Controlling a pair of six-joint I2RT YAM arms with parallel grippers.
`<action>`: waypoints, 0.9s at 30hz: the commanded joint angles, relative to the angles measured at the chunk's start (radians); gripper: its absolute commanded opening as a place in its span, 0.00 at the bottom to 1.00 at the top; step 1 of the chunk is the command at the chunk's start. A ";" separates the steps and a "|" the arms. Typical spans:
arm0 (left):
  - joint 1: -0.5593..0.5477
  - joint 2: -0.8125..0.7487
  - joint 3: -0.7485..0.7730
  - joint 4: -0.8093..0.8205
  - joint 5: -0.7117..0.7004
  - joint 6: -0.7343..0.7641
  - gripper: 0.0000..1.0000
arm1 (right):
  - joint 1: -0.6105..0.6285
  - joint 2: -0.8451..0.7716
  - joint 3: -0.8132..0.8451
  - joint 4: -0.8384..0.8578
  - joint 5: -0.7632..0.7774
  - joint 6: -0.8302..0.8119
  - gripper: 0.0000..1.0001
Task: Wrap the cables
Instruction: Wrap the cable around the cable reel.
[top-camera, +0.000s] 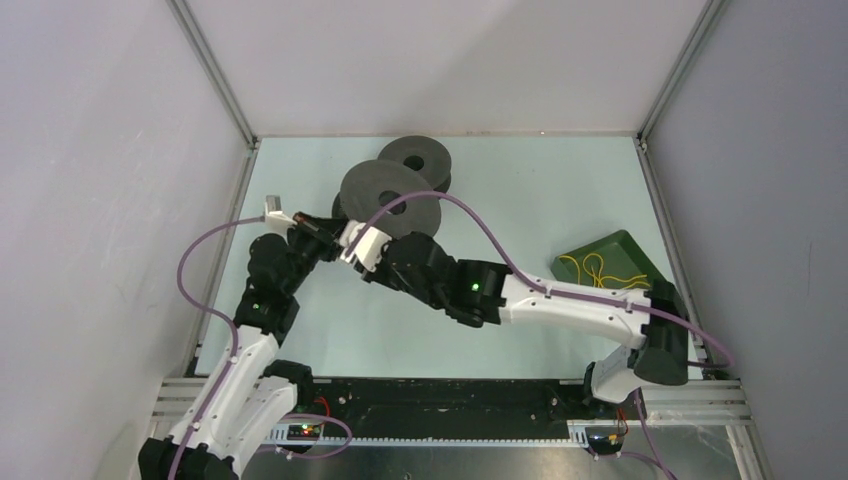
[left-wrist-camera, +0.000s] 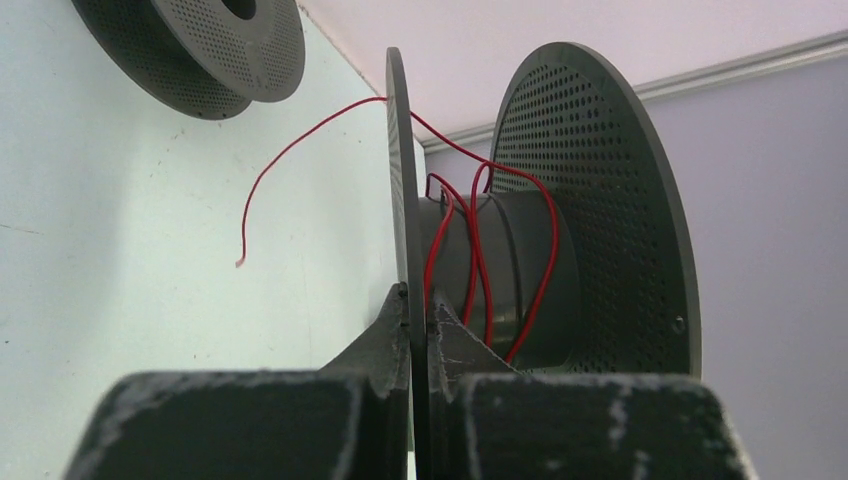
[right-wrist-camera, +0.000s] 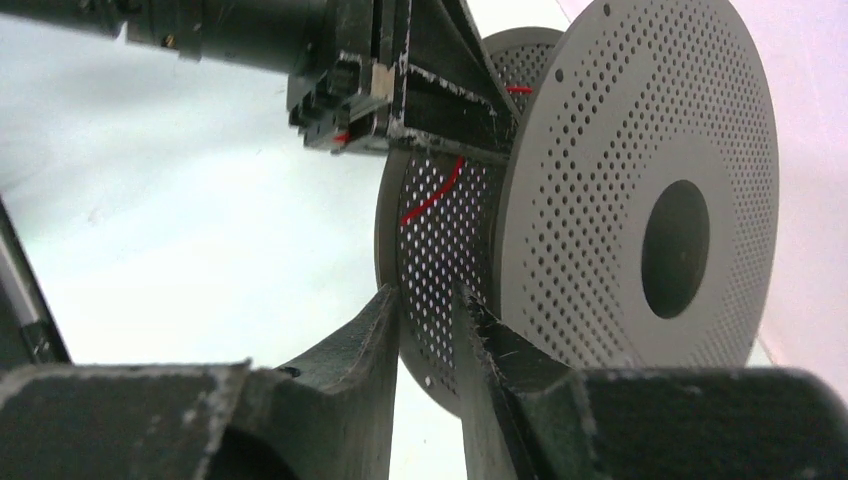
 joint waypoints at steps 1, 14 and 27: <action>0.033 -0.008 0.007 0.083 0.205 0.085 0.00 | -0.030 -0.179 -0.009 -0.070 0.028 -0.023 0.31; 0.128 0.062 0.077 0.084 0.450 0.183 0.00 | -0.613 -0.633 -0.361 -0.010 -0.636 0.245 0.34; 0.135 0.148 0.150 0.116 0.626 0.181 0.00 | -0.986 -0.248 -0.518 0.334 -1.418 0.567 0.50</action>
